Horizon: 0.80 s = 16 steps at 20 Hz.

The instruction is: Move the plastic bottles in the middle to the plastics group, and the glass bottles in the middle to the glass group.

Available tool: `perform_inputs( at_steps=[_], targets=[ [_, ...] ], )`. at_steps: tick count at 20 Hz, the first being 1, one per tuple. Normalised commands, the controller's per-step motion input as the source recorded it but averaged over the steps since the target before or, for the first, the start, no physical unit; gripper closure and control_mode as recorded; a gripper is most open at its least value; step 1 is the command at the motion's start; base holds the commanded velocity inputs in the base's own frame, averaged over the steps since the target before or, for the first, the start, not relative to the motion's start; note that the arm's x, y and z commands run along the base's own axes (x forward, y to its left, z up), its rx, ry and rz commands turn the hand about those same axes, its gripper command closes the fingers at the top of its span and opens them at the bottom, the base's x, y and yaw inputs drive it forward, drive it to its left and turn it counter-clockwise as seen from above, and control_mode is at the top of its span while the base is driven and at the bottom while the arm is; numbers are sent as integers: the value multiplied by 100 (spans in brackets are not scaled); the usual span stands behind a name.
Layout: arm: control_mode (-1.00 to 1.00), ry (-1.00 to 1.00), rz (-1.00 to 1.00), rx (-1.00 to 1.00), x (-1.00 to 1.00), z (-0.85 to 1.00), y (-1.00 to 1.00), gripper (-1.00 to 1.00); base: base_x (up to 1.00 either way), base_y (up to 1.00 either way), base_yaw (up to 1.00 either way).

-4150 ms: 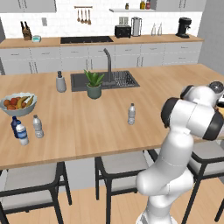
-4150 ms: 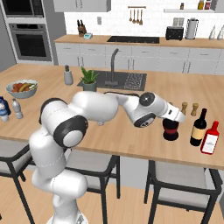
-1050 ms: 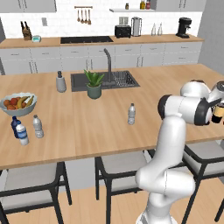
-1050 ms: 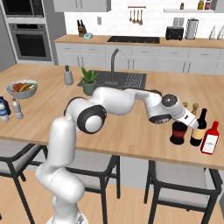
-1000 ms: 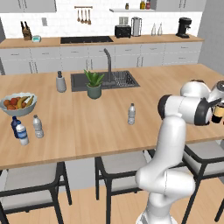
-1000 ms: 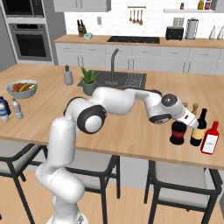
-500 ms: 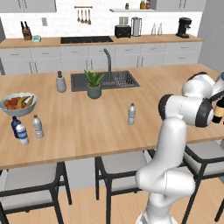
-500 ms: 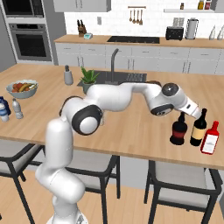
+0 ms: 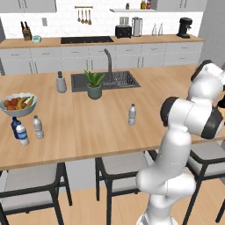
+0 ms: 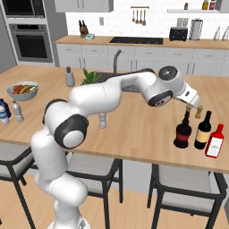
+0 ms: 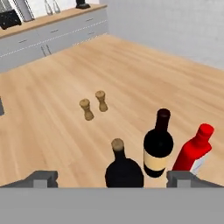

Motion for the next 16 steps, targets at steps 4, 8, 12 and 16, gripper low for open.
perform_inputs(
  at_steps=[4, 8, 12, 16],
  targets=[
    [-100, 3, 29, 0, -45, 18, 98, -100, 0, 0, 0],
    [-100, 17, 46, 0, -36, 0, 100, -100, 0, 0, 0],
    [-100, 26, 51, 0, -29, 2, 100, -100, 0, 0, 0],
    [-100, 36, 49, 0, -10, 12, 100, -100, 0, 0, 0]
  ],
)
